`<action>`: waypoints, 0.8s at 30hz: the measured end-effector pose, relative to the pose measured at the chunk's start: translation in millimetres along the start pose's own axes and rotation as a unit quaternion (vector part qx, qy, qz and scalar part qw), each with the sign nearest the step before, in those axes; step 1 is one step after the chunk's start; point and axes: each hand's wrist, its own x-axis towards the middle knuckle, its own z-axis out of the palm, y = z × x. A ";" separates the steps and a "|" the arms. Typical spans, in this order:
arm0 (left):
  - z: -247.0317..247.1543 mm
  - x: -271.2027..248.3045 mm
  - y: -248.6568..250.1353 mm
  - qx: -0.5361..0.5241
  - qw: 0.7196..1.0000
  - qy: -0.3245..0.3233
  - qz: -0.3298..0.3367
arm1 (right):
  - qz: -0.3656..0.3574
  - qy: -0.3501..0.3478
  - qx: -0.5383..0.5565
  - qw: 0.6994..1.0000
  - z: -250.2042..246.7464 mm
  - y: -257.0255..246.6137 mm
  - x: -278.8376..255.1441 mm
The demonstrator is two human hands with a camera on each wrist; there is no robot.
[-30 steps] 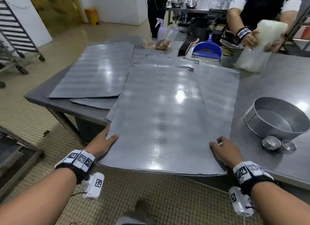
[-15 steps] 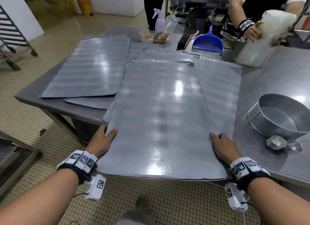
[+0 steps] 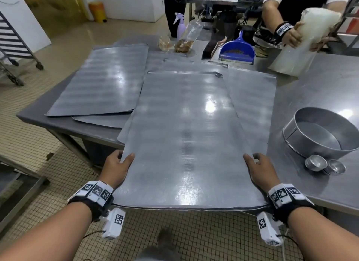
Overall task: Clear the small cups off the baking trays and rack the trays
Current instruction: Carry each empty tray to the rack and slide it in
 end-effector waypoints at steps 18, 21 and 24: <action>-126.2 -43.8 42.6 -0.047 0.972 0.216 0.082 | -0.225 -0.042 0.098 0.968 5.7 -173.4 -1.1; -175.3 -48.0 55.3 -0.017 0.955 0.279 0.096 | -0.274 -0.065 0.108 0.953 24.4 -234.6 -4.7; -230.5 -50.4 58.7 -0.027 0.940 0.321 0.116 | -0.319 -0.077 0.129 0.936 54.0 -294.7 -10.1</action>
